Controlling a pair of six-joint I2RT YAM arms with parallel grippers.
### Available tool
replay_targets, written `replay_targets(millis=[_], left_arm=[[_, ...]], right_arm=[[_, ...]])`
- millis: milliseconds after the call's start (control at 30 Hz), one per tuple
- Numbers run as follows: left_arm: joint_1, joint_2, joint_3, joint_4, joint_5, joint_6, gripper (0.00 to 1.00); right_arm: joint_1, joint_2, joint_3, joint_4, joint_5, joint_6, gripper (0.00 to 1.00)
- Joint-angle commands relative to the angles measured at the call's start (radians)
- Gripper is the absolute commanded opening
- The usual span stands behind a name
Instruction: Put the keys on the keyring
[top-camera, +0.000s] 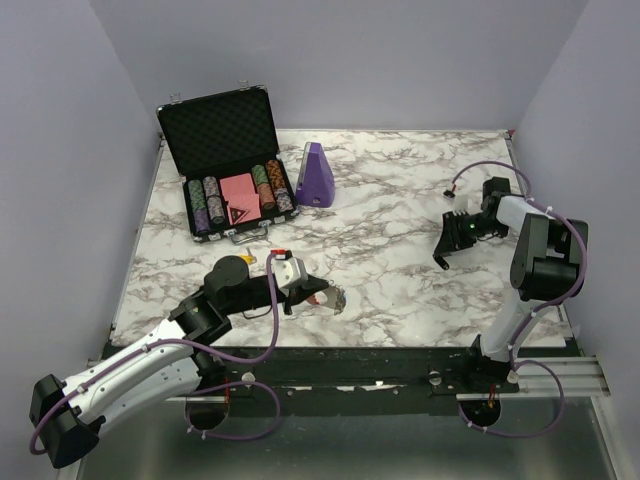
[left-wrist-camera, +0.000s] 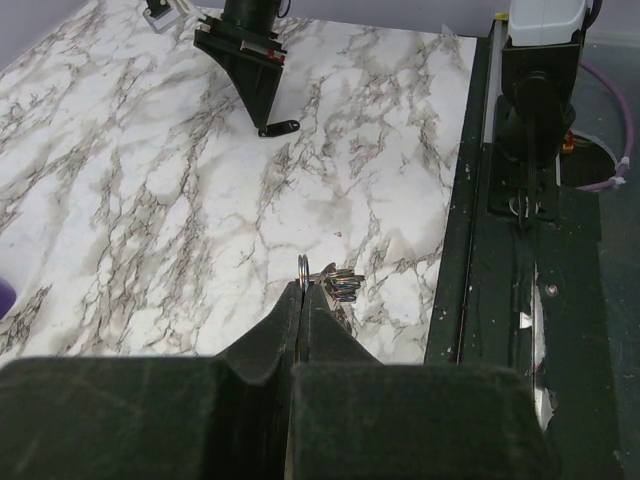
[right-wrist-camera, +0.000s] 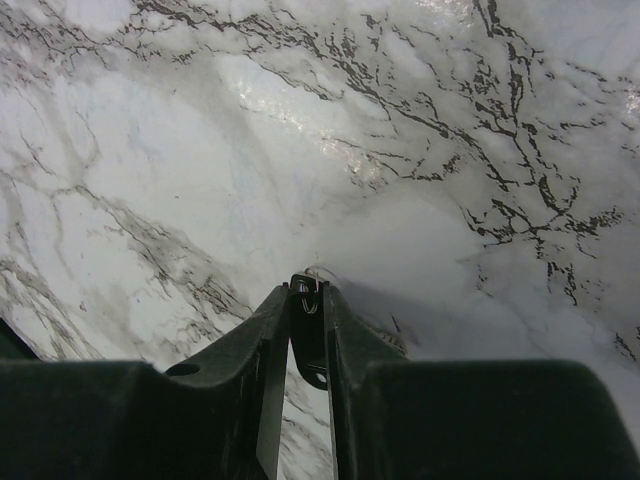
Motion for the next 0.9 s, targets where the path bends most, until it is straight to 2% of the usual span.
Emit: replay_targets(millis=[0,567,733,867], left_arm=[[-0.004,-0.007,0.016,0.017,0.008,0.007,0.00],[-0.002,-0.006,0.018,0.014,0.005,0.008,0.00],[-0.002,-0.007,0.018,0.014,0.006,0.007,0.00],[-0.002,-0.006,0.018,0.014,0.005,0.007,0.00]], right_arm=[[0.007,0.023,0.018,-0.017,-0.012,-0.009,0.27],[0.020,0.036,0.025,-0.013,0.004,0.000,0.22],[0.021,0.036,0.026,0.000,0.019,0.015,0.27],[0.023,0.035,0.025,0.004,0.022,0.018,0.27]])
